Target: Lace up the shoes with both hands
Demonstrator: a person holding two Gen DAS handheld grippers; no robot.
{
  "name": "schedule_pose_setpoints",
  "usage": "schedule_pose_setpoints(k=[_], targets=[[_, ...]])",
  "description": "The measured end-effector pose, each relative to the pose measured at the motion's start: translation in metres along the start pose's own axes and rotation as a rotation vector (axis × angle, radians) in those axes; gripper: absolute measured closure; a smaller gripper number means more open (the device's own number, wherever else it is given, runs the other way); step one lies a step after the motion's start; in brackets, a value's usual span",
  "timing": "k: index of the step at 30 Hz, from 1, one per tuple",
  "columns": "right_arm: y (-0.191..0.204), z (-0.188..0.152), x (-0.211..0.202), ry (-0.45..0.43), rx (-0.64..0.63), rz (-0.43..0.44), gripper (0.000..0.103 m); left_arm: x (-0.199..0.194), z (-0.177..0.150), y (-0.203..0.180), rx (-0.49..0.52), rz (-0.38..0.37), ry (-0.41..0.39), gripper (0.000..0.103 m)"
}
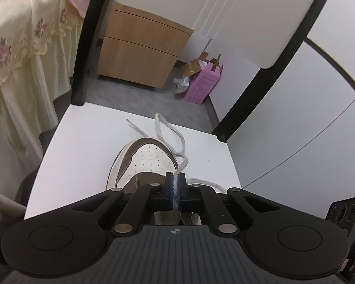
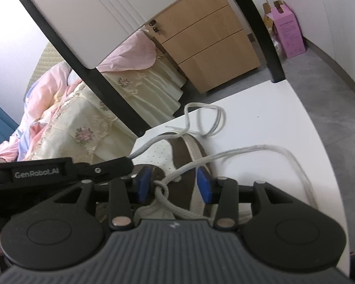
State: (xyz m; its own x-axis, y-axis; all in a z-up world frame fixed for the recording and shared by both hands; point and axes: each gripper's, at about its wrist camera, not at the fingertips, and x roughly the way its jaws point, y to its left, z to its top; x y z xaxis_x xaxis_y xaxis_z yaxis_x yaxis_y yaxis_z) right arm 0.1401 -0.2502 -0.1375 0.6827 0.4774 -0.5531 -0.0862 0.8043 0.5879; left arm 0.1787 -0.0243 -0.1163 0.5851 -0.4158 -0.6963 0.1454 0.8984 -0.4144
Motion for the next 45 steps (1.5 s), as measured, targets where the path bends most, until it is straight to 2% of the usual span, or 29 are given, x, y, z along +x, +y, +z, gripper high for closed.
schedule_pose_setpoints(k=[4, 10, 21, 25, 28, 30, 31, 32, 37, 42, 45], targets=[[0.005, -0.002, -0.001, -0.008, -0.037, -0.036, 0.059, -0.002, -0.005, 0.005, -0.021, -0.024, -0.015, 0.099], [0.001, -0.002, -0.003, -0.005, -0.025, -0.070, 0.059, -0.006, -0.005, 0.003, -0.024, -0.039, -0.037, 0.100], [0.000, -0.006, -0.004, -0.010, -0.045, -0.080, 0.059, -0.013, -0.008, 0.000, -0.005, -0.039, -0.059, 0.100], [-0.005, -0.003, -0.011, -0.032, 0.000, -0.058, 0.059, -0.012, -0.009, 0.006, -0.008, -0.033, -0.036, 0.099], [-0.010, 0.001, -0.019, -0.061, 0.028, -0.045, 0.059, -0.014, -0.007, 0.016, -0.035, -0.059, -0.024, 0.097], [-0.015, 0.006, -0.025, -0.085, 0.052, -0.050, 0.059, -0.017, -0.004, 0.022, -0.056, -0.075, -0.023, 0.083], [-0.020, 0.008, -0.028, -0.096, 0.073, -0.053, 0.058, -0.019, -0.002, 0.025, -0.068, -0.082, -0.028, 0.064], [-0.024, 0.010, -0.030, -0.106, 0.096, -0.055, 0.058, -0.019, 0.002, 0.029, -0.086, -0.091, -0.033, 0.054], [-0.039, 0.016, -0.032, -0.100, 0.148, -0.084, 0.058, -0.011, 0.026, 0.051, -0.183, -0.119, -0.043, 0.050], [-0.042, 0.019, -0.030, -0.097, 0.126, -0.123, 0.058, 0.037, 0.058, 0.076, -0.303, -0.098, -0.012, 0.050], [-0.046, 0.019, -0.028, -0.095, 0.131, -0.141, 0.058, 0.066, 0.066, 0.089, -0.369, -0.075, 0.024, 0.050]])
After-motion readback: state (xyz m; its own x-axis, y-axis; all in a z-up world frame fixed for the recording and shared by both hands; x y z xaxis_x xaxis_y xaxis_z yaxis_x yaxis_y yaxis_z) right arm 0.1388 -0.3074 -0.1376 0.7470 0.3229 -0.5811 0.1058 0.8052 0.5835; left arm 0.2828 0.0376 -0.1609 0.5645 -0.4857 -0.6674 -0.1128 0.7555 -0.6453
